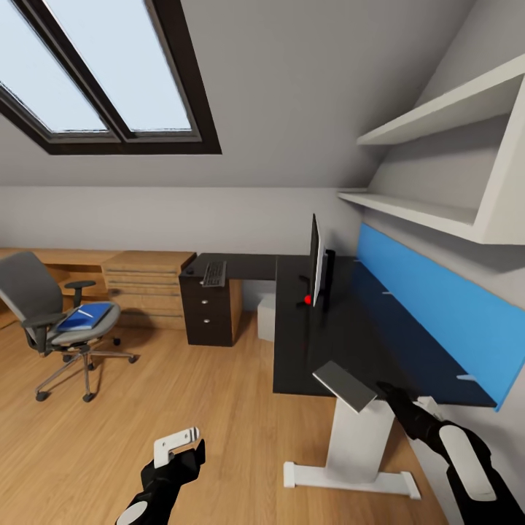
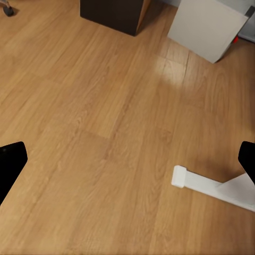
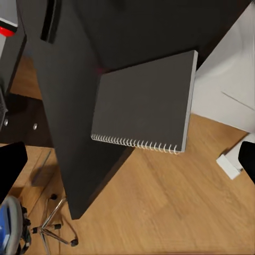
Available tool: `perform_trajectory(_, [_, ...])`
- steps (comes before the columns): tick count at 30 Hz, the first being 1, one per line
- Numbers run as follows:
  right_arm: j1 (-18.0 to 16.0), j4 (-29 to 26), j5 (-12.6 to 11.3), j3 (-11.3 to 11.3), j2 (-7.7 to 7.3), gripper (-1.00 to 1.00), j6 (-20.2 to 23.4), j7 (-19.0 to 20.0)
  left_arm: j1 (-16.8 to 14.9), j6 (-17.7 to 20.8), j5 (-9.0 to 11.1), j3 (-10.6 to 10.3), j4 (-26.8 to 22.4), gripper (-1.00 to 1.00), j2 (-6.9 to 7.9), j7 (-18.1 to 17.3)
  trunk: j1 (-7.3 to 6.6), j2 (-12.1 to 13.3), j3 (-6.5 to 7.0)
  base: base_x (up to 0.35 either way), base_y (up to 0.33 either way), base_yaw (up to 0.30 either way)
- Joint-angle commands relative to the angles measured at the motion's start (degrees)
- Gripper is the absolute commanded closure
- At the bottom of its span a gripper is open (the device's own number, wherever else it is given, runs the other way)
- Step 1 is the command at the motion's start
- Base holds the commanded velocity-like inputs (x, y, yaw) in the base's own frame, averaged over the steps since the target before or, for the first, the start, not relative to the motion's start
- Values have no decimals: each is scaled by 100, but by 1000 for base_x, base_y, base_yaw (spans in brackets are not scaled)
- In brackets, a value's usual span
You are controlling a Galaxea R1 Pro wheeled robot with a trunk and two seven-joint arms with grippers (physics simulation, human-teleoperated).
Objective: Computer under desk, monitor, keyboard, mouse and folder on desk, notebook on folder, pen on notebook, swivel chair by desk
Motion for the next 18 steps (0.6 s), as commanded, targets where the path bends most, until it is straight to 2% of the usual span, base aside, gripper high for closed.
perform_trajectory(1, [-3,0,-86,-5,-3,-100,19,-54,-3,11,41,-11,-10,-100,5,47,23,-46,-25,0,0,0])
perform_trajectory(18, [-1,56,-121,-11,14,-100,-27,-47,-3,11,32,-19,9,-100,5,43,397,-728,-330,0,0,0])
